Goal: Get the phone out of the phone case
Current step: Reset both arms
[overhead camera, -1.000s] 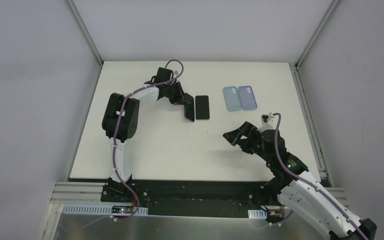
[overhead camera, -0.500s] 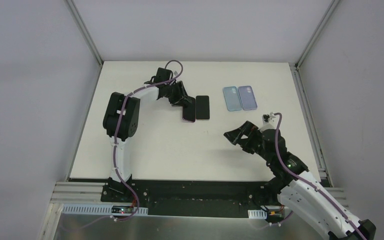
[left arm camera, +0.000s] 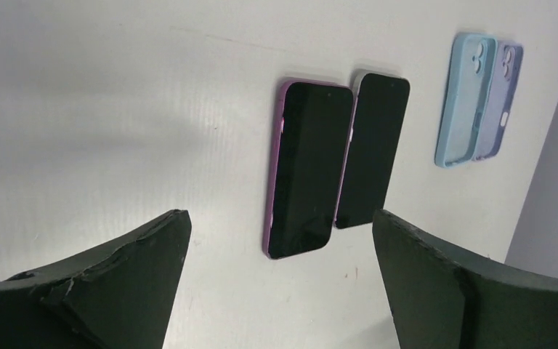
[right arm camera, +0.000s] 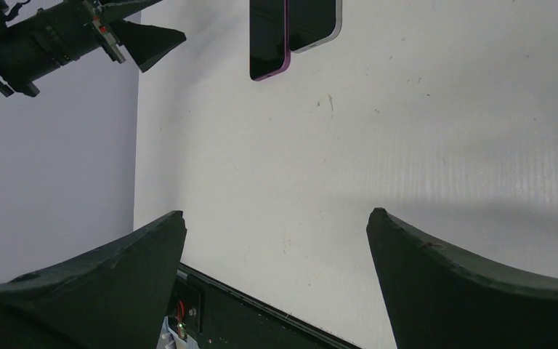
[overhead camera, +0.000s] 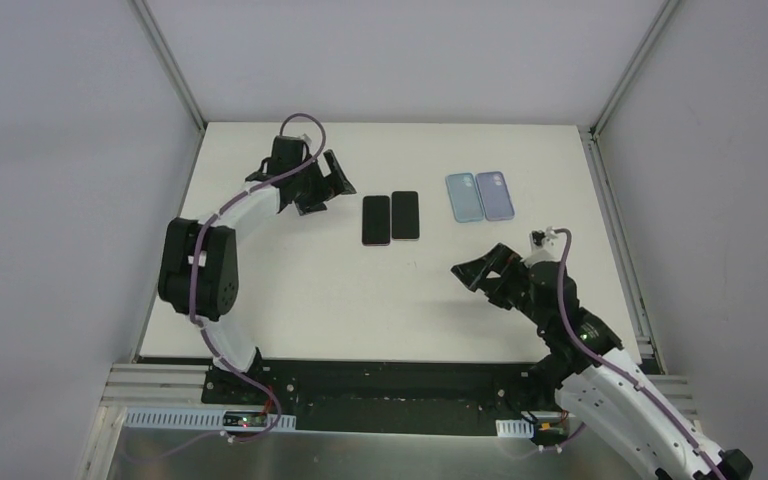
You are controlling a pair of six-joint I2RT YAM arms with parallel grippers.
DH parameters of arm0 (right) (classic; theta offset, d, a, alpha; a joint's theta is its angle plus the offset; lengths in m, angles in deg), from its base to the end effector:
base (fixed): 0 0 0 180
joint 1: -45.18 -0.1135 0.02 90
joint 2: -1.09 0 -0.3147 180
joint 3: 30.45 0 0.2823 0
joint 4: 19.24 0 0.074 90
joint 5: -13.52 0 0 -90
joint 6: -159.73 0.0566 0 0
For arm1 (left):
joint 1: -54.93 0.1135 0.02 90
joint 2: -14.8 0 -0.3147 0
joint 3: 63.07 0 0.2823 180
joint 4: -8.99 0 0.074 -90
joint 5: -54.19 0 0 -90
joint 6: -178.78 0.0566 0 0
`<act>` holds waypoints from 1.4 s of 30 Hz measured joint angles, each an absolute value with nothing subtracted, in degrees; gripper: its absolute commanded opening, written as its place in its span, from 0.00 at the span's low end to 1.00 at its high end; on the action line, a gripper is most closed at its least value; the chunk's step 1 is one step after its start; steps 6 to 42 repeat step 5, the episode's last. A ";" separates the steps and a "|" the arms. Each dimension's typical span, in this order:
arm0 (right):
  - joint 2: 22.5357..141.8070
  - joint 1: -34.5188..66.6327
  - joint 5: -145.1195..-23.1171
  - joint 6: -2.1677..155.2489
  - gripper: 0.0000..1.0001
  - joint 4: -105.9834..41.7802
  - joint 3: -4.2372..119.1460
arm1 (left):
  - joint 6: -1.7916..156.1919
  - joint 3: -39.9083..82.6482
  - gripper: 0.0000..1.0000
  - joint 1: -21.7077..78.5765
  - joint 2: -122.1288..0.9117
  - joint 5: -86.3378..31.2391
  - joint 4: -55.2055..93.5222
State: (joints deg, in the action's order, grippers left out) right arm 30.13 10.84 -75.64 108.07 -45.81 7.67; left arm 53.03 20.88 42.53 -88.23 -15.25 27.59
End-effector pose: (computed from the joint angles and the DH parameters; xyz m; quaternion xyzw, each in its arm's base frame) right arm 0.1228 0.0829 0.2716 0.0325 0.8057 0.3457 0.4799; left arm 0.4433 -0.1178 0.2502 -0.1017 0.8808 -0.3232 0.3307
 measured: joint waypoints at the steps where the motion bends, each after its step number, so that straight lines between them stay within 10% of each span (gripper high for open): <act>1: 29.93 10.84 -75.55 108.07 1.00 -45.94 7.67 | 52.90 19.68 0.99 42.49 -86.56 -16.81 27.66; 42: 29.08 10.86 -75.07 108.10 1.00 -46.66 7.97 | 52.84 14.26 0.99 41.77 -79.94 -22.88 27.87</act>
